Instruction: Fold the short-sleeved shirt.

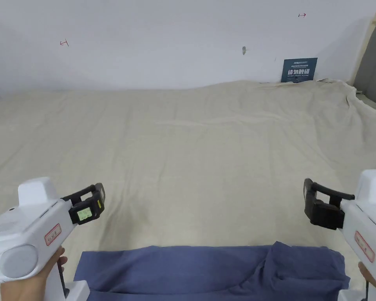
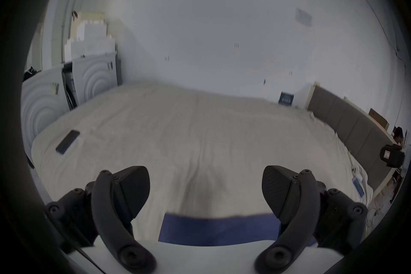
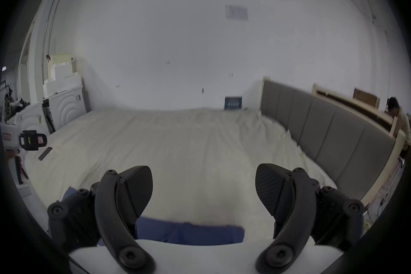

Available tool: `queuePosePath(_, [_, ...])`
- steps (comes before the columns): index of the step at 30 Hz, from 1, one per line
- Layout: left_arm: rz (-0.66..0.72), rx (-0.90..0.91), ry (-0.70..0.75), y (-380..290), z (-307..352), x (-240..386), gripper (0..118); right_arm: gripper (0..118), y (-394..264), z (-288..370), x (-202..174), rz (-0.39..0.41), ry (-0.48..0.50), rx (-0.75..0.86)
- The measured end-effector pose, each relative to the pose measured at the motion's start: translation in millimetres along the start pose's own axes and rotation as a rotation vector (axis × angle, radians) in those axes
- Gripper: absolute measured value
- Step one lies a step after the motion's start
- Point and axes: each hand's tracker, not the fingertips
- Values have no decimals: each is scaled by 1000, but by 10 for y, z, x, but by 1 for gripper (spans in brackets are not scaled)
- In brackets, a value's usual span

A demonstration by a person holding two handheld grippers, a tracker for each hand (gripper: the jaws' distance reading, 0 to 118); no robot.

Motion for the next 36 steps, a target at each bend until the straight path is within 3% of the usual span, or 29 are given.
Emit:
queuePosePath(3, [-59, 74, 30, 51, 56, 170, 50, 61, 87, 27, -124, 21, -14, 65])
queuePosePath(5, [-77, 91, 12, 54, 66, 229, 19, 16, 115, 29, -178, 10, -13, 84])
queuePosePath(6, [-77, 95, -11, 60, 75, 238, 7, 4, 127, 28, -202, 10, -17, 92])
queuePosePath(7, [-61, 80, -54, 79, 72, 241, 0, 2, 124, 20, -213, 9, -16, 101])
queuePosePath(17, [-44, 20, -117, 84, -9, 169, 0, 0, 131, -26, -267, 33, -2, 91])
queuePosePath(28, [229, -386, -210, -429, -513, -883, 0, 0, -77, -155, -173, 49, -18, -7])
queuePosePath(32, [238, -530, -168, -744, -696, -1235, 0, 0, -143, -208, -198, 57, -21, -36])
queuePosePath(34, [274, -597, -165, -919, -797, -1367, 7, 0, -175, -253, -210, 57, -22, -49])
queuePosePath(36, [310, -657, -167, -1081, -886, -1485, 26, 0, -209, -304, -223, 56, -19, -68])
